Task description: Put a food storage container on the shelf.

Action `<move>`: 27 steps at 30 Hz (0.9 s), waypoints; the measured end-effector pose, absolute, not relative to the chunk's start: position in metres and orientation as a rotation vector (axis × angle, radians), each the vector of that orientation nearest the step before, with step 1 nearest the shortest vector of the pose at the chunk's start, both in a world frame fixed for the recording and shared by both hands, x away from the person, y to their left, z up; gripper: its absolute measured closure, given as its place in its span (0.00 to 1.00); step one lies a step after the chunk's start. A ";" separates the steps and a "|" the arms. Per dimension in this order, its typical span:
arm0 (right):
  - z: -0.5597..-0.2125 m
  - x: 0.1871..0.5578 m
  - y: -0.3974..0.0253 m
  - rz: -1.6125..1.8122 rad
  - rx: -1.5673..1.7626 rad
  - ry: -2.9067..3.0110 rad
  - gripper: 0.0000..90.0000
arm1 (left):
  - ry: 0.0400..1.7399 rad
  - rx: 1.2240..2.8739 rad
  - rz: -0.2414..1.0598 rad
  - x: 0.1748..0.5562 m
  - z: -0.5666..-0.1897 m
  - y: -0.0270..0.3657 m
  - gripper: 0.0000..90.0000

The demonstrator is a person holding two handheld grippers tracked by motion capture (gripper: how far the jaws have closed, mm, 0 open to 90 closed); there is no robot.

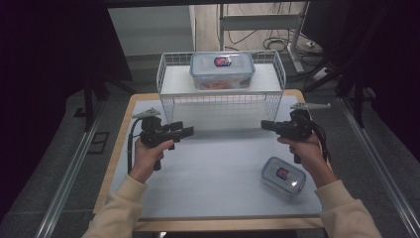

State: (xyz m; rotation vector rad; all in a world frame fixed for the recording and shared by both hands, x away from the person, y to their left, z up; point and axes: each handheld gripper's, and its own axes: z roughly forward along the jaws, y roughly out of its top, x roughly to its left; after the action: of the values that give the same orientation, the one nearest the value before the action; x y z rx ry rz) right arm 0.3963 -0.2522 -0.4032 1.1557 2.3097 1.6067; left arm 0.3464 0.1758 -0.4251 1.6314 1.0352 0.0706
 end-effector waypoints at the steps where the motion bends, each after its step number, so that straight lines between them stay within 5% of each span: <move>1: -0.410 0.390 -0.257 1.610 1.167 2.316 0.99 | 1.046 1.632 0.055 0.342 -0.433 0.176 0.37; 27: -0.463 0.328 -0.289 1.472 1.225 2.402 0.99 | 1.112 1.736 -0.038 0.303 -0.501 0.170 0.35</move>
State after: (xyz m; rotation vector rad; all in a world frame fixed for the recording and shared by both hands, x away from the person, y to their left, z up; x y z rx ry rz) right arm 0.3284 -0.2886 -0.4628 1.2252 2.4017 1.4717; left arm 0.3033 0.1700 -0.5007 1.7355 1.1117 -0.0383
